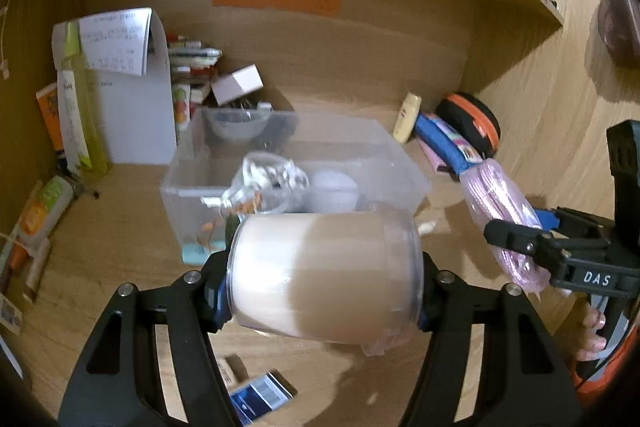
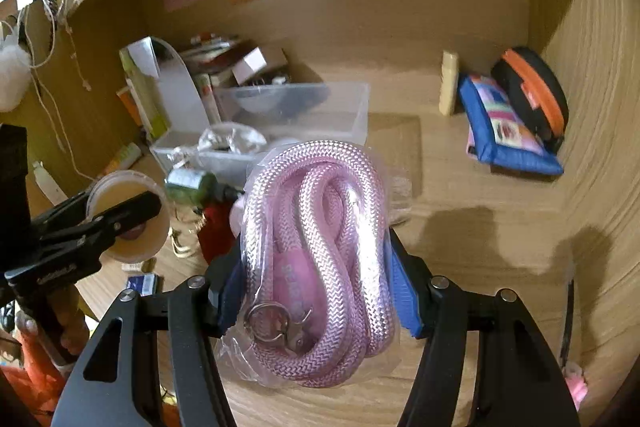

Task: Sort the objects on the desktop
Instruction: 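Grasp the beige cylindrical roll with the left tool while the right tool grasps the pink rope bag, then carry the beige roll and pink rope bag into the clear box and release both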

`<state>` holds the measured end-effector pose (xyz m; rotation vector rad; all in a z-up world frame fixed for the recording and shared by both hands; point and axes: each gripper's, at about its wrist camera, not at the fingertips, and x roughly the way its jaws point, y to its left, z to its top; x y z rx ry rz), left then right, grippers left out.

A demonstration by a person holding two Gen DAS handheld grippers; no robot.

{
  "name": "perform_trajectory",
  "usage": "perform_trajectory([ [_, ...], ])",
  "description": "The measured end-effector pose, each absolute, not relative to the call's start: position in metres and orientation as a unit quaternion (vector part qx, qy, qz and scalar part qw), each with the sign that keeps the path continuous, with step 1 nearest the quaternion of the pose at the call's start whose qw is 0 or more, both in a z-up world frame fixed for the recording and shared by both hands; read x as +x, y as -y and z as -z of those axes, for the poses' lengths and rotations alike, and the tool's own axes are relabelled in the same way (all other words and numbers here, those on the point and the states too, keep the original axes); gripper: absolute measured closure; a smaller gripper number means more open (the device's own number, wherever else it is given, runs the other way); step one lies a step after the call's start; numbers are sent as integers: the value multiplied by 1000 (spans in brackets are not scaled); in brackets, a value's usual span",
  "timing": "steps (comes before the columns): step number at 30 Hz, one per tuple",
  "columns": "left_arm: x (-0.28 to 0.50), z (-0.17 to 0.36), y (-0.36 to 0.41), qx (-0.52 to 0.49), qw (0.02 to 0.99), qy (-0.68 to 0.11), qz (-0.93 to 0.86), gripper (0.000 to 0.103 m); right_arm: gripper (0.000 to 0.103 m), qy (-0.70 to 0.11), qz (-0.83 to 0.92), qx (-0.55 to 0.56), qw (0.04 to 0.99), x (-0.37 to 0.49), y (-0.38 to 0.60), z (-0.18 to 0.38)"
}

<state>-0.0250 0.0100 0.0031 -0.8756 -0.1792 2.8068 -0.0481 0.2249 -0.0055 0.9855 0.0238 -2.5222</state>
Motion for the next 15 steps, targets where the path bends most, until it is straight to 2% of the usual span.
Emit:
perform_trajectory([
  [5,-40,-14,9,-294,98,82,-947,38,45,-1,909,349,228,-62,-218,-2],
  [15,-69,-34,44,-279,53,68,-956,38,45,-6,909,340,240,-109,-191,-11],
])
